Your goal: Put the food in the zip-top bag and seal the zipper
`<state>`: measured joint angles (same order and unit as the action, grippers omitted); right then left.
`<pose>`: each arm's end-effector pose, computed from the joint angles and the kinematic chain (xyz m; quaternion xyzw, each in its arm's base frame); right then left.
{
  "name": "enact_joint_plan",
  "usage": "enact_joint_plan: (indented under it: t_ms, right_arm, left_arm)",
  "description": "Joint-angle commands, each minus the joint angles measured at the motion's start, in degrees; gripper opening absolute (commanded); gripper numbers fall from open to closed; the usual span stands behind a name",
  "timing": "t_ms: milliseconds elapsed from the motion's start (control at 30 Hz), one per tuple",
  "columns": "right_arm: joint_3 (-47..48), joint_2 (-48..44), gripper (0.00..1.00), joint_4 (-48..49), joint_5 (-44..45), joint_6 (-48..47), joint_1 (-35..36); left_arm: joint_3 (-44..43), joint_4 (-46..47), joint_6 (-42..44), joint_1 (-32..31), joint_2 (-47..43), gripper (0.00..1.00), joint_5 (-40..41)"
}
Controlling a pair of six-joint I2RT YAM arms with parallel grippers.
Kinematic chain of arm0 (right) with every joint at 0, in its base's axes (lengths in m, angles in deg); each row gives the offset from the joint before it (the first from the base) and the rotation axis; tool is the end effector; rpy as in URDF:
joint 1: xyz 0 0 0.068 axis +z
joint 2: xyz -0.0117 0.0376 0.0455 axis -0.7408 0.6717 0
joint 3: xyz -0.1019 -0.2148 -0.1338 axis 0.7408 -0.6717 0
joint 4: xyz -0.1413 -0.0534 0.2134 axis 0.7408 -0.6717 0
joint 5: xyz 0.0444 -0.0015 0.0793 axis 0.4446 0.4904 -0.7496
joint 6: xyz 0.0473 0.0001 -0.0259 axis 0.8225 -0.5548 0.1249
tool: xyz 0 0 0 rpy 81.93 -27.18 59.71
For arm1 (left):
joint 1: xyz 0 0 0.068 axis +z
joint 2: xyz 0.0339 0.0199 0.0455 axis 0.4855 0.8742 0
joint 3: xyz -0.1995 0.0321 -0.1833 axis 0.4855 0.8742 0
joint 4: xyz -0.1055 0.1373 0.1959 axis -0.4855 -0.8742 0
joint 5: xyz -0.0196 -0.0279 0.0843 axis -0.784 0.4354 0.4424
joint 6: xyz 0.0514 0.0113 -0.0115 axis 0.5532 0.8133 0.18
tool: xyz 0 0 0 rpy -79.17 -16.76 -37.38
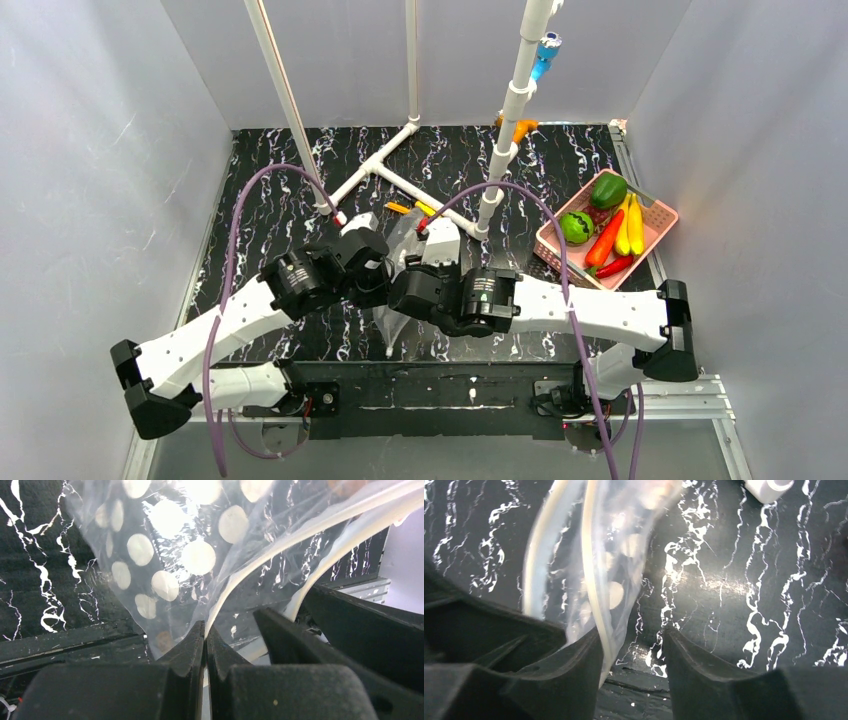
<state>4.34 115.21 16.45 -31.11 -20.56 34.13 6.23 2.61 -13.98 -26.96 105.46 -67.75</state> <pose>0.0686 0.2953 0.3479 -0.0690 0.8731 0.1319 0.4642 0.1236 -0.1716 0.3433 -0.0494 0.9203 -0.2698 0.2788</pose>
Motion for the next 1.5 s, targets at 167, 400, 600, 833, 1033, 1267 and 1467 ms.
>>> enact_joint_plan:
  t_ms: [167, 400, 600, 833, 1033, 1267, 1467]
  right_arm:
    - [-7.7, -4.4, 0.36, 12.1, 3.0, -3.2, 0.2]
    - [-9.3, -4.6, 0.07, 26.0, -6.3, -15.4, -0.6]
    - [-10.1, -5.2, 0.01, 29.7, -11.2, -18.0, -0.8]
    - [-14.7, -8.9, 0.01, 35.6, -16.6, -18.0, -1.1]
    - [-14.9, -9.6, 0.01, 35.2, -15.9, -17.4, -1.2]
    - [-11.0, -5.4, 0.01, 22.5, -7.4, -12.9, -3.2]
    - [-9.0, -0.5, 0.01, 11.5, -0.2, -11.8, -6.6]
  left_arm:
    - [-0.7, -6.4, -1.1, 0.0, -3.8, 0.00, 5.5]
    - [-2.4, -8.9, 0.8, 0.0, -4.0, 0.00, 5.4]
    - [-4.1, -8.4, 6.9, 0.0, -2.2, 0.10, 3.3]
    - [-4.9, -9.9, 8.4, 0.0, 1.0, 0.26, 7.2]
    - [-5.0, -9.5, 9.6, 0.0, 2.4, 0.22, 7.2]
    - [-7.2, -11.3, 11.6, 0.0, 0.7, 0.00, 7.0]
    - [-13.5, -21.1, 10.9, 0.0, 1.3, 0.00, 8.3]
